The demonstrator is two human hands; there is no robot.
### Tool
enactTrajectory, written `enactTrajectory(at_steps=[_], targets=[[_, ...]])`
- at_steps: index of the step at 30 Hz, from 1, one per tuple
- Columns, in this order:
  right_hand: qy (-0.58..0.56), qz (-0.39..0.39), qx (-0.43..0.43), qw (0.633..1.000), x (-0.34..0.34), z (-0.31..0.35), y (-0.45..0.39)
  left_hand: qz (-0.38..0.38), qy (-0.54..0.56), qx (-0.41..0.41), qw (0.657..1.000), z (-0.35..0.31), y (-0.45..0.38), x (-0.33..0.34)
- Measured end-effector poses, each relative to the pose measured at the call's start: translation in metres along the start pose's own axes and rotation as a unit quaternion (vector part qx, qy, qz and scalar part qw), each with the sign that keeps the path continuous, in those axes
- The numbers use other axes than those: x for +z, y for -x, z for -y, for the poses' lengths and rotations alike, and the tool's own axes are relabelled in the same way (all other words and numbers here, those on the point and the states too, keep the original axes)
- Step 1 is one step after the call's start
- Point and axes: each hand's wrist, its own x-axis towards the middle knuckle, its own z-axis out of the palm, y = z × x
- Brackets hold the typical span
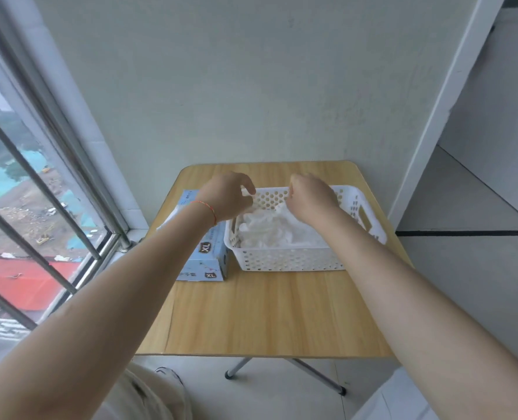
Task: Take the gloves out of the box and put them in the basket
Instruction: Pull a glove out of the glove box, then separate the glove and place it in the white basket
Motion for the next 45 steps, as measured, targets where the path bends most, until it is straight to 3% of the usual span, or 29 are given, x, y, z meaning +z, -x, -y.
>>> enactTrajectory(at_steps=[3, 5, 9, 13, 18, 24, 28, 31, 33, 35, 38, 42, 45], targets=[[-0.170, 0.064, -0.046, 0.982, 0.013, 0.043, -0.001, -0.078, 0.019, -0.045, 0.996, 0.033, 0.014, -0.015], [-0.215, 0.081, -0.069, 0.971, 0.021, 0.071, 0.000, -0.090, 0.021, -0.080, 0.992, 0.057, 0.023, -0.022], [-0.211, 0.086, -0.101, 0.968, 0.038, 0.110, -0.001, -0.075, 0.056, -0.103, 0.990, 0.094, 0.043, -0.025], [-0.136, 0.105, -0.108, 0.979, 0.055, 0.130, -0.004, -0.053, 0.105, -0.123, 0.985, 0.117, 0.057, -0.021], [-0.104, 0.057, -0.105, 0.987, 0.061, 0.131, -0.007, -0.067, 0.094, -0.140, 0.983, 0.129, 0.062, -0.019], [-0.245, -0.079, -0.058, 0.965, 0.043, 0.122, -0.014, -0.075, 0.156, -0.121, 0.977, 0.127, 0.063, -0.025], [-0.320, -0.078, -0.043, 0.943, 0.030, 0.123, -0.018, -0.119, 0.216, -0.113, 0.963, 0.119, 0.060, -0.028], [-0.380, -0.047, -0.031, 0.923, 0.023, 0.127, -0.019, -0.106, 0.263, -0.047, 0.958, 0.111, 0.061, -0.032], [-0.441, -0.009, -0.015, 0.897, 0.018, 0.129, -0.019, -0.104, 0.272, -0.040, 0.956, 0.104, 0.060, -0.033], [-0.518, 0.029, -0.003, 0.855, 0.014, 0.129, -0.017, -0.119, 0.352, -0.083, 0.925, 0.096, 0.057, -0.038], [-0.662, 0.089, 0.029, 0.743, 0.004, 0.127, -0.013, -0.075, 0.483, -0.162, 0.857, 0.088, 0.052, -0.046], [-0.781, 0.153, 0.036, 0.604, -0.008, 0.121, -0.007, 0.064, 0.524, -0.149, 0.836, 0.083, 0.056, -0.049], [-0.809, 0.175, 0.047, 0.559, -0.012, 0.115, -0.004, 0.084, 0.534, -0.128, 0.832, 0.082, 0.057, -0.048]])
